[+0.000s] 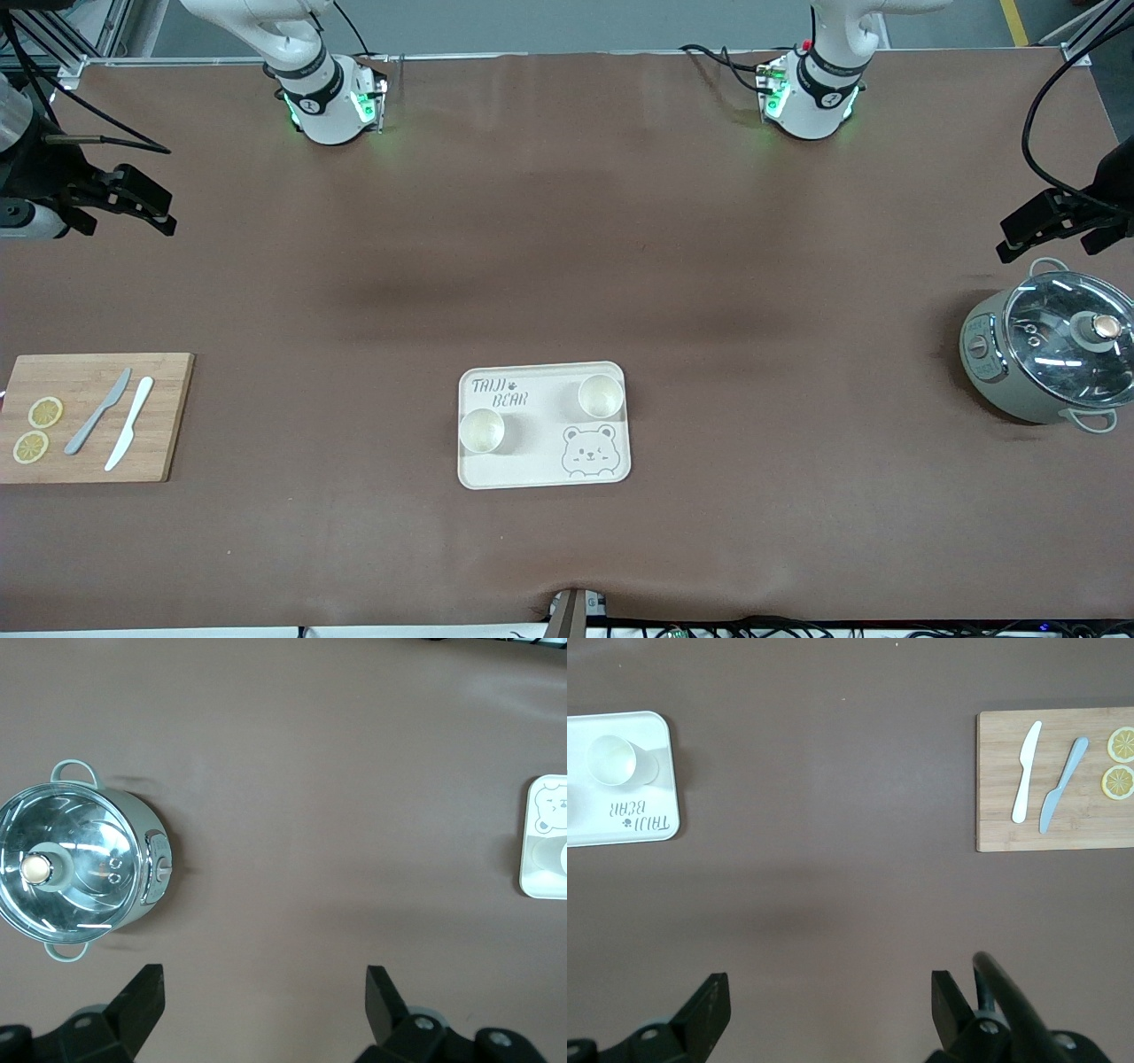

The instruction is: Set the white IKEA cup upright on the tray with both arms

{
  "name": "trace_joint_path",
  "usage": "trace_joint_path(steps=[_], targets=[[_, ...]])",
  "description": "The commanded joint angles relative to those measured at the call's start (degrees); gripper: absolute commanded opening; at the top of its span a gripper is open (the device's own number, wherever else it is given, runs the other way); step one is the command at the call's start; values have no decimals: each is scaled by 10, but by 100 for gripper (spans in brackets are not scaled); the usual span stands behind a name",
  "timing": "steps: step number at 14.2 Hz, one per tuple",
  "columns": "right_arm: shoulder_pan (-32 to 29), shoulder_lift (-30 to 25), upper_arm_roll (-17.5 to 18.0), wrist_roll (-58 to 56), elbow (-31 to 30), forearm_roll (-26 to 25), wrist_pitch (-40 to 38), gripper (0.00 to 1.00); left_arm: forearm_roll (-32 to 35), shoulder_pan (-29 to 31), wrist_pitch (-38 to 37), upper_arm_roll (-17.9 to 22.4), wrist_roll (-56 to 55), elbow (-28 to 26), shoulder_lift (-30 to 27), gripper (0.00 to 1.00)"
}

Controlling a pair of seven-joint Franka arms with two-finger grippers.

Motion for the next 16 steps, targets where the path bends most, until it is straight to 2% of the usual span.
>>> trace_joint_path(steps=[1, 16], targets=[[-12, 6, 10, -2, 13, 0, -7, 100, -8, 4, -10, -3, 6, 9, 1, 100], [-29, 2, 7, 1, 34, 8, -11, 100, -7, 2, -10, -3, 1, 9, 2, 100]])
